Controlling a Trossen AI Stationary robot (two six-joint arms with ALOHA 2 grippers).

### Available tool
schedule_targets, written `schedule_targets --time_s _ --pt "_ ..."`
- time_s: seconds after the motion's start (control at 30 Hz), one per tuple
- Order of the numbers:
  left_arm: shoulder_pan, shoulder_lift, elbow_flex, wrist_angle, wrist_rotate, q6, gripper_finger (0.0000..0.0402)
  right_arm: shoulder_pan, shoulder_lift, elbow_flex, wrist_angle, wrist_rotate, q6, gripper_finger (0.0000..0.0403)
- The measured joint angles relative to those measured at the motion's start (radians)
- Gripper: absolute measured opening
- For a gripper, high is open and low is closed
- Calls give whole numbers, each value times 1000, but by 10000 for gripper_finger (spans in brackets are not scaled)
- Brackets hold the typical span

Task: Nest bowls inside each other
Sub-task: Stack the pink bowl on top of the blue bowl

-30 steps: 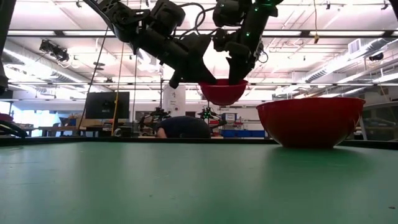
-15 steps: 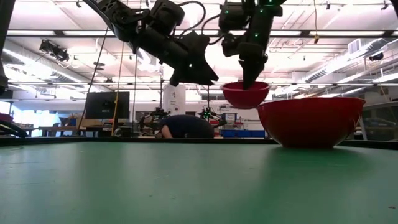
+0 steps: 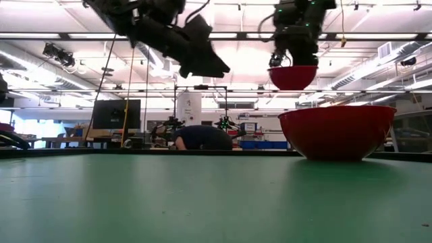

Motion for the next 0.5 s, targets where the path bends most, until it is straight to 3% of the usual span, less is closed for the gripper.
schedule_targets --time_s 0.27,0.5 --pt "4 -69 -207 198 -1 -26 205 -145 -109 -236 44 -61 43 19" --pt "10 -129 -214 211 -2 -4 205 -225 -185 -468 208 -65 128 19"
